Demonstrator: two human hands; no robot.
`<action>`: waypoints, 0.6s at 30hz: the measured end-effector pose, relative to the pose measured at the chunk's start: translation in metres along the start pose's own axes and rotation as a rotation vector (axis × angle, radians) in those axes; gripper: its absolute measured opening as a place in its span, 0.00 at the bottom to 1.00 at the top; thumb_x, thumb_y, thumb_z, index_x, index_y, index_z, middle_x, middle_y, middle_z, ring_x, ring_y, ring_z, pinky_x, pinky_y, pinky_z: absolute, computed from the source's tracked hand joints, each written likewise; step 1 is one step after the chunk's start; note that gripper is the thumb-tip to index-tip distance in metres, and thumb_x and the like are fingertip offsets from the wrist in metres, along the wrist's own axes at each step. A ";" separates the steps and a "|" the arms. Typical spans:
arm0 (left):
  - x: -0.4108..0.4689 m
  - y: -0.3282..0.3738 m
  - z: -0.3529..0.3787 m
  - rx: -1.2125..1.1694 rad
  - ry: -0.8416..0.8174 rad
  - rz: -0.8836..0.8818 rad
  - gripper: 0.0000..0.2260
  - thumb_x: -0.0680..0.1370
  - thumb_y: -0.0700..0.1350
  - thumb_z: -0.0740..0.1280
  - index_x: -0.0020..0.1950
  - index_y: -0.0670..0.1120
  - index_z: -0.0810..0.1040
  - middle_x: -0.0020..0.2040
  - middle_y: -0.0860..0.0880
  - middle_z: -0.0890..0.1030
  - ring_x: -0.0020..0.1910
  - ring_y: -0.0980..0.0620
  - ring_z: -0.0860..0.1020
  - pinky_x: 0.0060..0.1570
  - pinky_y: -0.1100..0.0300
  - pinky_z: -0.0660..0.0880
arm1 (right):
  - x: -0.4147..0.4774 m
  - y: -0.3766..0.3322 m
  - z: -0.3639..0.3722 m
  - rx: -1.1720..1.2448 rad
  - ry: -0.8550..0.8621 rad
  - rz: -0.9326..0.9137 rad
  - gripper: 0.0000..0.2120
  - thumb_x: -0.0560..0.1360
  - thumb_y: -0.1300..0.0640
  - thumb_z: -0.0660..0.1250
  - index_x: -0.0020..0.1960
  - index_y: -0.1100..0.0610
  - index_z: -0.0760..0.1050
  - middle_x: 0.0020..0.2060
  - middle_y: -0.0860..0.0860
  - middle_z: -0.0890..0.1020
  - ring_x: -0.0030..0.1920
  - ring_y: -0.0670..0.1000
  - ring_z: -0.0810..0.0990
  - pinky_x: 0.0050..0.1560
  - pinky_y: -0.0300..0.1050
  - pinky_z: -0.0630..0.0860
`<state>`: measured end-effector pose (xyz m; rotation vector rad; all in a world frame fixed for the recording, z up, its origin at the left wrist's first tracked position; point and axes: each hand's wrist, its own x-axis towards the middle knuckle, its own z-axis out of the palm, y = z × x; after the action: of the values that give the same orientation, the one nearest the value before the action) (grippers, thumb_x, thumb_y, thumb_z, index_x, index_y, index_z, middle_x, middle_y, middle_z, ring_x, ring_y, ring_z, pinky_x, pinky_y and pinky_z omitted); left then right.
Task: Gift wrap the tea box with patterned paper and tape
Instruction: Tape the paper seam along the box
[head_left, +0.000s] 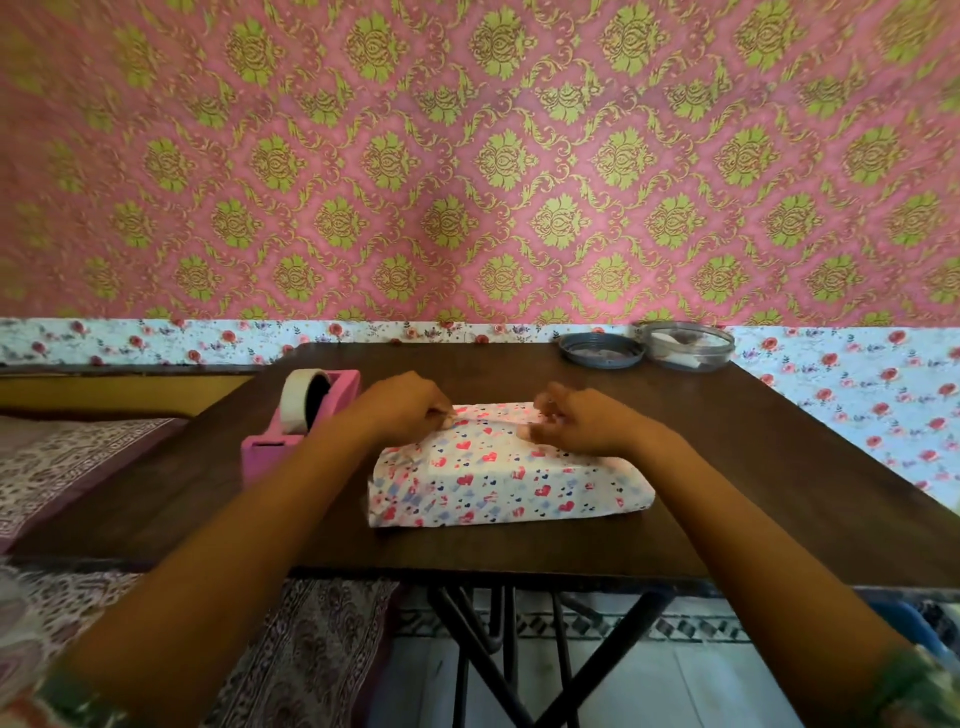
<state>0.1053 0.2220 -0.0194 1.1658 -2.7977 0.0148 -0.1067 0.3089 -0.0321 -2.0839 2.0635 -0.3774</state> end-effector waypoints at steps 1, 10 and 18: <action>-0.001 0.002 0.000 0.013 -0.014 -0.009 0.13 0.80 0.46 0.61 0.63 0.49 0.77 0.62 0.51 0.78 0.58 0.50 0.76 0.54 0.56 0.74 | -0.002 -0.004 -0.002 -0.017 -0.073 0.018 0.33 0.73 0.37 0.62 0.72 0.51 0.59 0.67 0.54 0.71 0.65 0.55 0.72 0.63 0.50 0.70; -0.008 0.017 -0.009 0.115 -0.115 -0.073 0.16 0.80 0.50 0.59 0.67 0.50 0.73 0.67 0.51 0.73 0.63 0.49 0.72 0.60 0.52 0.72 | -0.013 -0.007 0.028 -0.114 -0.059 -0.057 0.48 0.66 0.33 0.68 0.76 0.51 0.49 0.76 0.48 0.54 0.74 0.52 0.57 0.73 0.51 0.56; -0.012 0.033 -0.006 -0.031 -0.356 -0.038 0.37 0.72 0.64 0.64 0.76 0.53 0.54 0.77 0.51 0.56 0.74 0.47 0.57 0.72 0.51 0.55 | -0.018 -0.012 0.028 -0.097 0.004 -0.045 0.45 0.66 0.35 0.69 0.75 0.50 0.53 0.75 0.48 0.59 0.73 0.52 0.61 0.71 0.49 0.60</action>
<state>0.0903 0.2542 -0.0132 1.3303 -3.0603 -0.2650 -0.0870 0.3259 -0.0559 -2.1890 2.0798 -0.2936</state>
